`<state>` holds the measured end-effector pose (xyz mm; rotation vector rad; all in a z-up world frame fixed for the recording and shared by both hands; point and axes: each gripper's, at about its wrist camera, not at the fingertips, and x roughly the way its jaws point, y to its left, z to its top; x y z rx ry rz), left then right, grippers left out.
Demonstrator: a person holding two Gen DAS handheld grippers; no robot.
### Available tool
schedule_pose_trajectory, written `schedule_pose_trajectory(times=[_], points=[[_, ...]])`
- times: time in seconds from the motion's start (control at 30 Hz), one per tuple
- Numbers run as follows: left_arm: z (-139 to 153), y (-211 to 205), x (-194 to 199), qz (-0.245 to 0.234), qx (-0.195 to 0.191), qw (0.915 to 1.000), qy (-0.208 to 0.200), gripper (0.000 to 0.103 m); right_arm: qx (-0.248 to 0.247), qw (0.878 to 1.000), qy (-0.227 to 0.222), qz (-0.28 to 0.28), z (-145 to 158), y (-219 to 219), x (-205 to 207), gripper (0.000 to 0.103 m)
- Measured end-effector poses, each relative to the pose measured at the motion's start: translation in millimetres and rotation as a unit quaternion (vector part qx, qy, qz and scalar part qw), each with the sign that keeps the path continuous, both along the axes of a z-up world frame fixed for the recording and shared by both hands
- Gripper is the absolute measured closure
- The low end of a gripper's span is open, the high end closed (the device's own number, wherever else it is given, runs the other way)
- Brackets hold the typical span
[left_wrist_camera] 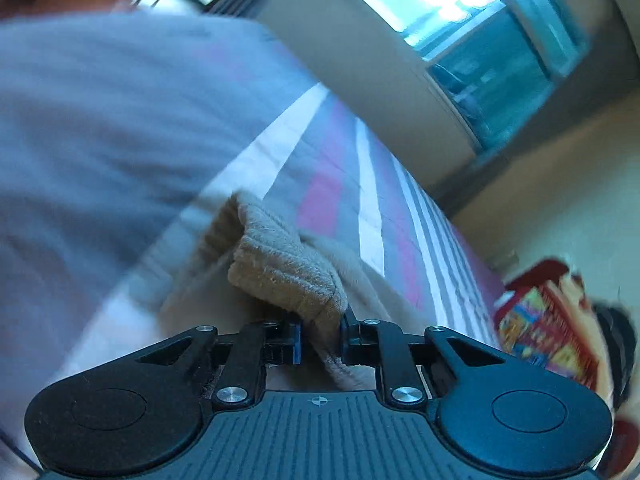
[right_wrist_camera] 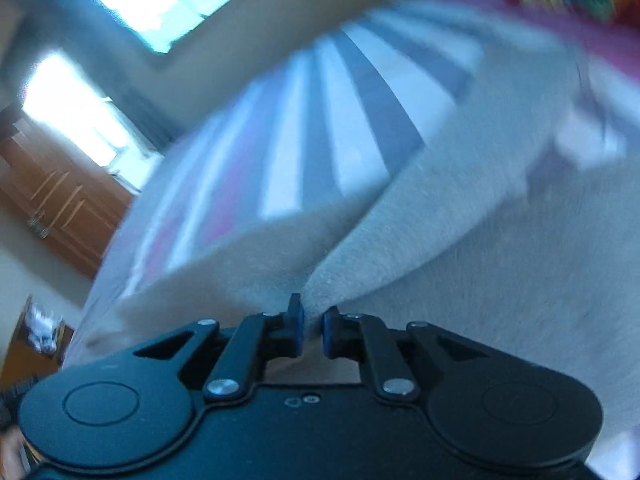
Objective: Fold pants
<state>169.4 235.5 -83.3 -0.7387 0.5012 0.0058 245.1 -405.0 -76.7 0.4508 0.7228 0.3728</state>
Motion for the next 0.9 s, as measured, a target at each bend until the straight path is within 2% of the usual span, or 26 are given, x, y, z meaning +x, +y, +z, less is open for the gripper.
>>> schedule_pose_trajectory(times=[0.03,0.1,0.17,0.2,0.27,0.3,0.4,0.47,0.5,0.53,0.57,0.6,0.67,0.7,0.77,0.83,0.87,0.9], points=[[2,2,-2,-0.01,0.022,0.9997,0.007,0.085,-0.004,1.0,-0.014,0.007,4,-2,-13,0.095],[-5,3,8,-0.033,0.052,0.9961,0.062,0.085,-0.019,0.999,-0.021,0.018,-4,-3,-38,0.094],[-20,-5,12,-0.047,0.08,0.9896,0.11,0.085,-0.06,0.998,0.001,0.018,-27,8,-38,0.092],[-21,-8,11,-0.045,0.088,0.989,0.11,0.085,-0.068,0.997,0.032,0.016,-41,16,-29,0.092],[-12,-11,5,-0.032,0.088,0.9905,0.1,0.085,-0.041,0.999,0.036,-0.002,-55,13,-26,0.092],[-6,-15,2,-0.03,0.103,0.9902,0.089,0.085,-0.037,0.999,0.035,-0.006,-53,12,-26,0.092],[-5,-25,15,-0.031,0.149,0.9802,0.127,0.085,-0.042,0.999,0.033,0.001,-48,6,-33,0.088],[7,-41,10,-0.014,0.184,0.9745,0.128,0.081,-0.051,0.998,0.045,0.001,-45,1,-32,0.072],[13,-51,3,0.001,0.212,0.9694,0.123,0.078,-0.062,0.997,0.04,-0.012,-37,-2,-31,0.051],[16,-60,-3,0.024,0.24,0.9631,0.118,0.07,-0.08,0.996,0.015,-0.037,-22,-3,-37,0.024],[18,-68,-8,0.043,0.251,0.9597,0.118,0.062,-0.095,0.994,-0.019,-0.057,-4,0,-42,0.015],[16,-70,-5,0.048,0.249,0.959,0.127,0.061,-0.108,0.99,-0.047,-0.073,11,-3,-43,0.014],[9,-70,0,0.072,0.244,0.9547,0.154,0.06,-0.147,0.984,-0.047,-0.086,25,-3,-21,0.019],[4,-68,4,0.079,0.235,0.9545,0.165,0.06,-0.173,0.98,-0.032,-0.09,26,1,-5,0.021],[-11,-61,11,0.082,0.205,0.958,0.183,0.053,-0.217,0.972,0.004,-0.087,18,9,33,0.023],[-21,-55,13,0.086,0.18,0.9623,0.185,0.05,-0.28,0.956,0.047,-0.073,2,15,66,0.026],[-24,-52,13,0.085,0.172,0.9642,0.183,0.049,-0.307,0.948,0.052,-0.072,-7,19,69,0.032],[-23,-49,11,0.083,0.168,0.9652,0.182,0.049,-0.321,0.943,0.054,-0.062,-14,17,70,0.056]])
